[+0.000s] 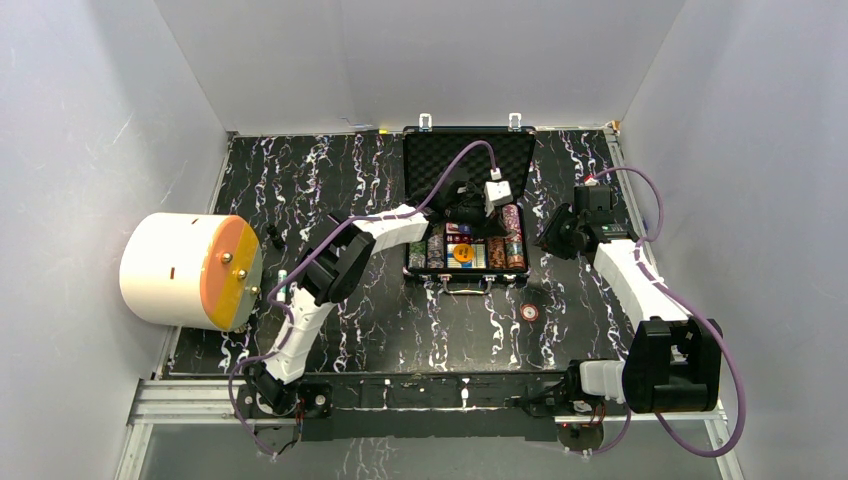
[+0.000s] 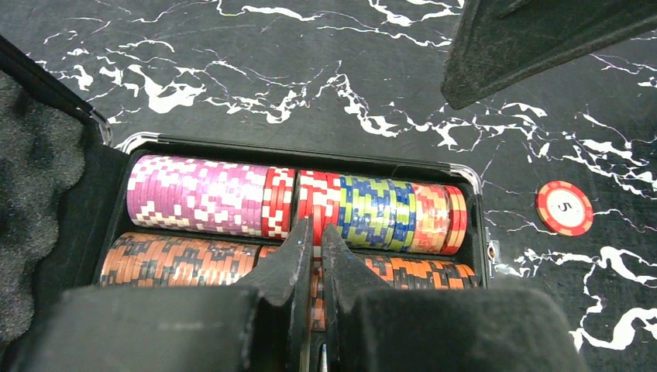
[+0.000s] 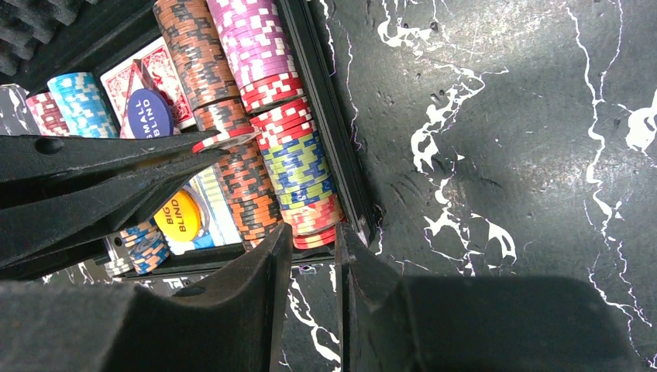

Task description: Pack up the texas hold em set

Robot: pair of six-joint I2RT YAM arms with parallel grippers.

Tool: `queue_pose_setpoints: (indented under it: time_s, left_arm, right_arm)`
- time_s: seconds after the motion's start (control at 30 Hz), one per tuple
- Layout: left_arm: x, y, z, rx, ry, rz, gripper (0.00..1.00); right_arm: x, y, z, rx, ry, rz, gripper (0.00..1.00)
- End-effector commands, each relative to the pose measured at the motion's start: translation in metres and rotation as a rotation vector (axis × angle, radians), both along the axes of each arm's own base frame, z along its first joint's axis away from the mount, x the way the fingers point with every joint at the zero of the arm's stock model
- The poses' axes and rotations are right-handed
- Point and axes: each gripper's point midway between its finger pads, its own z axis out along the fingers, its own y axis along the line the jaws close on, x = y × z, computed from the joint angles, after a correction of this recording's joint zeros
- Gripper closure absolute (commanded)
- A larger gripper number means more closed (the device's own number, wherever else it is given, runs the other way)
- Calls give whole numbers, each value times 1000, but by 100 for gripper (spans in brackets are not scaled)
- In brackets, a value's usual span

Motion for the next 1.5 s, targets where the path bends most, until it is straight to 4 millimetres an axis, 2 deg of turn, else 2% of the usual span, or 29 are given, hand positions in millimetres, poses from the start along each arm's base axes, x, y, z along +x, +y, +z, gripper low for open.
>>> queue_pose_setpoints:
  time_s: [0.0, 0.17, 0.33, 0.43, 0.67, 0.77, 0.87, 1.0, 1.17, 1.23, 1.37, 1.47]
  left_arm:
    - [-12, -3, 11, -32, 0, -76, 100]
    - [-2, -6, 4, -27, -16, -34, 100]
    - [29, -3, -9, 35, -113, 109, 100]
    - [41, 0, -8, 45, -142, 172, 100]
    - [37, -4, 1, 19, -136, 150, 100]
    - [32, -6, 14, -22, -134, 130, 100]
    - [30, -8, 31, -55, -129, 125, 100]
    - [26, -6, 46, -80, -140, 124, 100]
    - [19, -7, 49, -90, -104, 104, 100]
    - [18, -8, 50, -97, -90, 104, 100]
    - [17, -8, 50, -100, -80, 105, 100]
    - [17, -8, 51, -101, -75, 109, 100]
  right_arm:
    - [3, 2, 7, 5, -35, 20, 65]
    - [3, 1, 5, 4, -34, 19, 64]
    - [4, 2, 4, 5, -32, 20, 64]
    - [5, 2, 3, 3, -36, 23, 64]
    - [12, 12, 1, 48, -39, 57, 64]
    - [19, 21, 1, 88, -57, 92, 66]
    - [29, 29, -3, 122, -52, 119, 73]
    - [48, 30, -6, 127, -80, 105, 77]
    - [64, 30, -12, 126, -101, 96, 79]
    - [70, 31, -9, 130, -130, 99, 82]
    - [77, 30, -4, 121, -173, 99, 84]
    - [79, 29, -10, 114, -160, 99, 84]
